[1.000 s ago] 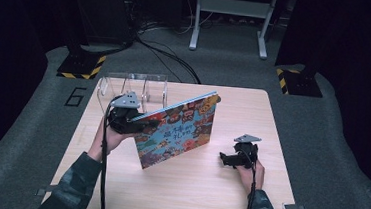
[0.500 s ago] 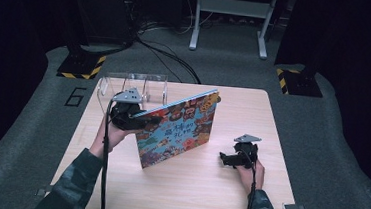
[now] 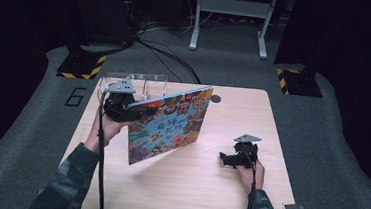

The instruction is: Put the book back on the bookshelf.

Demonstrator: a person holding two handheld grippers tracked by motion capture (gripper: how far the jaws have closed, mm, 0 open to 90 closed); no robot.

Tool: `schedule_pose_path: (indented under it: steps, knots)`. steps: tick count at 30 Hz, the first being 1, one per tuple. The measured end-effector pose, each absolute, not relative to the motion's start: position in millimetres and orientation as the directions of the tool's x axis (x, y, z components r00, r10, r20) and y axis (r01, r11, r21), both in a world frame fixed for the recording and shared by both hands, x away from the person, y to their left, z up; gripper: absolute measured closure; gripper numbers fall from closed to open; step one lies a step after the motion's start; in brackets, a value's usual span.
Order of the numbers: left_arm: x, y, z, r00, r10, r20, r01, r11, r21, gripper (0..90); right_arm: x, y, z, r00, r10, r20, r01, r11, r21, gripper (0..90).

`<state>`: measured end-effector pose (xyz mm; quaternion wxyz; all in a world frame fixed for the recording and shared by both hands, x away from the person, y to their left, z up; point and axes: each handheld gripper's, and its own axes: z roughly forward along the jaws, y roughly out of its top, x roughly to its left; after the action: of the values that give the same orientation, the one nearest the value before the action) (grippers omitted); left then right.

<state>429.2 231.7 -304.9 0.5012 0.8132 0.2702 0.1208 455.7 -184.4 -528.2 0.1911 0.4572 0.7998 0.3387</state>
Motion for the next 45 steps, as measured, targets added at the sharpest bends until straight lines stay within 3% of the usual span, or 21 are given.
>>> schedule_pose_path:
  steps: [22, 45]
  knots:
    - [413.9, 275.2, -268.8, 0.774, 0.632, -0.036, 0.276, -0.285, 0.918, 80.7, 455.8, -184.5, -528.2, -0.508, 0.862, 0.003, 0.601, 0.352, 0.718, 2.2]
    - [393.8, 344.3, -245.3, 0.651, 0.759, 0.008, 0.272, -0.243, 0.931, 80.6, 456.0, -184.8, -528.1, -0.507, 0.862, 0.000, 0.601, 0.353, 0.717, 2.6]
